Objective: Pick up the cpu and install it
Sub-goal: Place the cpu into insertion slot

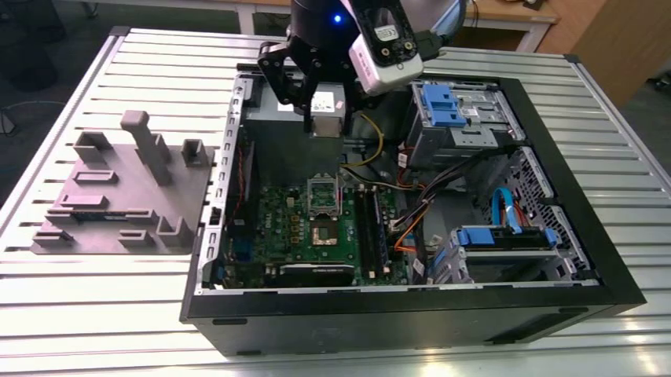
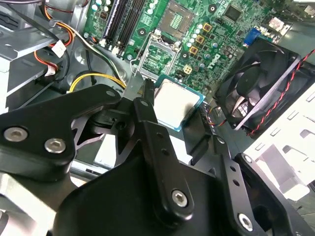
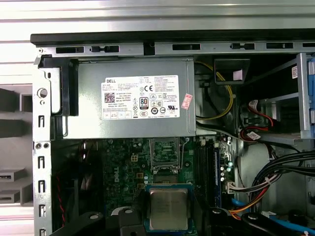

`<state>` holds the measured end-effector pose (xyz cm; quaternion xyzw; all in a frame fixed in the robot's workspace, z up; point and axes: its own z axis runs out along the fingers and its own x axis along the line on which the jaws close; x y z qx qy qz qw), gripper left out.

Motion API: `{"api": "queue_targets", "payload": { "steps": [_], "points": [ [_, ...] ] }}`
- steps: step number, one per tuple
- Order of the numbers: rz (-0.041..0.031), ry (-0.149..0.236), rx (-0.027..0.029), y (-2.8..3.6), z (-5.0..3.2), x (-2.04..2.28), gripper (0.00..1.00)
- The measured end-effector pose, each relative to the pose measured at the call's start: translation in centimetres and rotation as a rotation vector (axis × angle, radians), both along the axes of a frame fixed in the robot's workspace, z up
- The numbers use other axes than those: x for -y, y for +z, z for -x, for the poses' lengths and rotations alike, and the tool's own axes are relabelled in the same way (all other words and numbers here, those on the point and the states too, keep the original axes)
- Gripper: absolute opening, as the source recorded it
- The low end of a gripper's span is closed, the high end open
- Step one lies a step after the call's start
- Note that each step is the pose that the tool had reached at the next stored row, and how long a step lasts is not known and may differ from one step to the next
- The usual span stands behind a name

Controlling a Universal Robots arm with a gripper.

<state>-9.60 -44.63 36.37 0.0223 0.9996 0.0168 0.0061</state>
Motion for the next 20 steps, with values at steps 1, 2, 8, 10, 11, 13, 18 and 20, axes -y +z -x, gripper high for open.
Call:
{"api": "queue_targets", "payload": {
  "steps": [1, 2, 8, 10, 11, 13, 18, 20],
  "points": [
    [0.0, 0.0, 0.0, 0.0, 0.0, 0.0, 0.47],
    [0.0, 0.0, 0.0, 0.0, 0.0, 0.0, 0.47],
    [0.0001, 0.0, 0.0, -0.01, -0.01, 0.01, 0.47],
    [0.0, 0.0, 0.0, -0.03, -0.01, 0.08, 0.47],
    [0.0, 0.0, 0.0, -0.03, -0.01, 0.13, 0.47],
    [0.0, 0.0, 0.0, -0.05, 0.0, 0.35, 0.47],
    [0.0, 0.0, 0.0, -0.13, 0.0, 0.66, 0.47],
    [0.0, 0.0, 0.0, -0.15, 0.0, 0.67, 0.47]
  ]
}}
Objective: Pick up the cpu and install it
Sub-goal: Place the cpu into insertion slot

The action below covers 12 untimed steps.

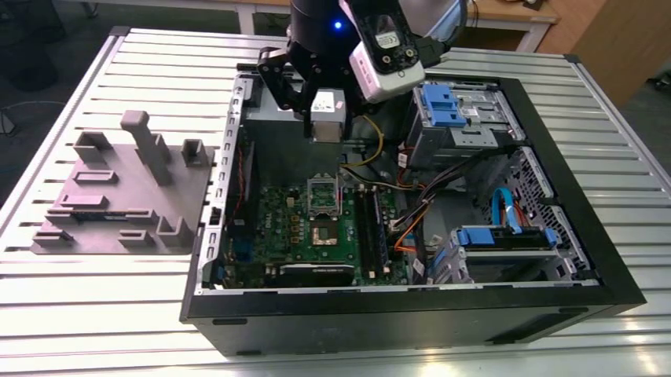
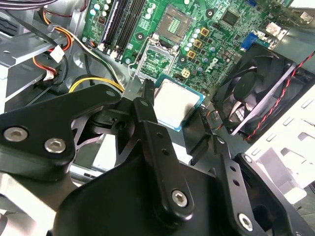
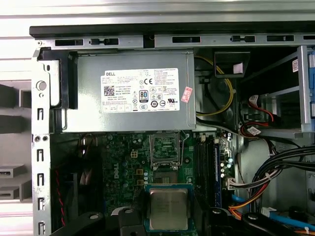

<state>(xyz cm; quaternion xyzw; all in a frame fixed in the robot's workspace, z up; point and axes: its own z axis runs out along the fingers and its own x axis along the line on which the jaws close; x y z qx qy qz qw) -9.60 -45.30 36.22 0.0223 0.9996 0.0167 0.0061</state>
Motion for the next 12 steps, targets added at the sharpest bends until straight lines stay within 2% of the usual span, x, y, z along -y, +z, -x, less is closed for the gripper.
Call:
{"api": "queue_targets", "payload": {
  "steps": [12],
  "points": [
    [-0.0001, 0.0, 0.0, -0.15, 0.0, 0.01, 0.47]
  ]
}}
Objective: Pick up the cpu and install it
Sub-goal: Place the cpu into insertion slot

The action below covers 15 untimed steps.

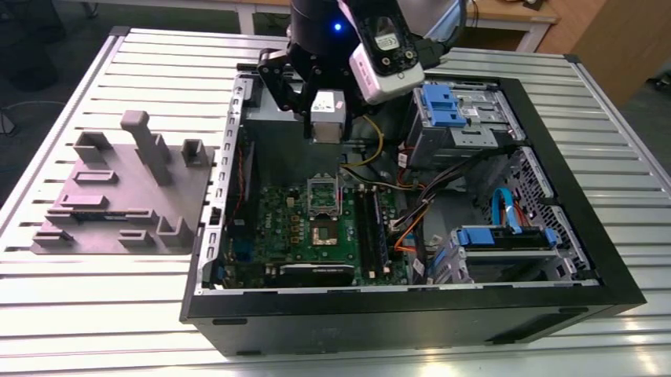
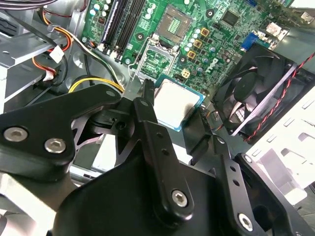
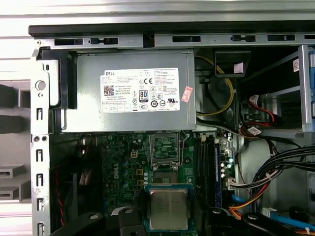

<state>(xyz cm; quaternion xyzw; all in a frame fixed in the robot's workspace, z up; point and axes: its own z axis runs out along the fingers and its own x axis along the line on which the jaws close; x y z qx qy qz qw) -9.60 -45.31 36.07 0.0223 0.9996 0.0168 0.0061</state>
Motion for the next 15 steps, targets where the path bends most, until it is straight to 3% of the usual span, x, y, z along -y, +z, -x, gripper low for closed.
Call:
{"api": "queue_targets", "payload": {
  "steps": [15],
  "points": [
    [0.0001, 0.0, 0.0, -0.49, 0.0, 0.21, 0.47]
  ]
}}
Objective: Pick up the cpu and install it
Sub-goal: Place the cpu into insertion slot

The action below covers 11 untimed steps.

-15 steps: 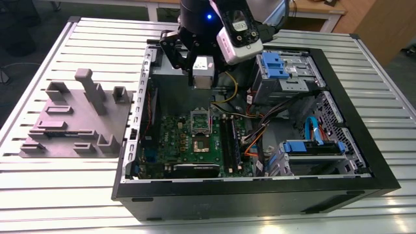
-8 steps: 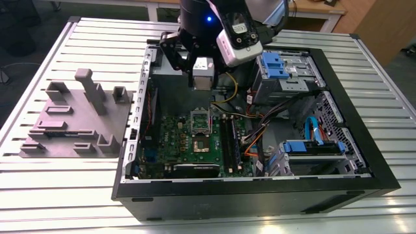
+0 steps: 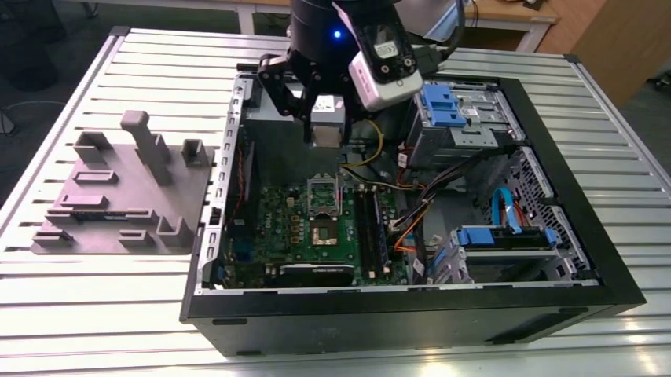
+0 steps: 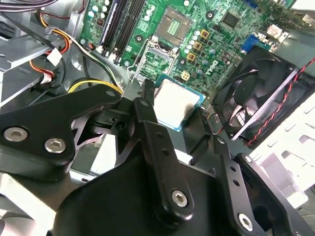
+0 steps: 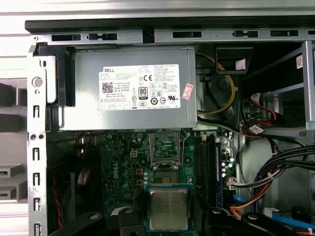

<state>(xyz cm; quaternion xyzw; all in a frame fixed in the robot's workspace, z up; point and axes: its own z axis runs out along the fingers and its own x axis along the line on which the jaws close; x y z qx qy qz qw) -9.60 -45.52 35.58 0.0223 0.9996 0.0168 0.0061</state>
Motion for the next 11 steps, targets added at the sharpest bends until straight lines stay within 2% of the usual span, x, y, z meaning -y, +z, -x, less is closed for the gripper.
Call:
{"api": "queue_targets", "payload": {
  "steps": [11],
  "points": [
    [0.0, 0.0, 0.0, -0.34, 0.0, 0.07, 0.47]
  ]
}}
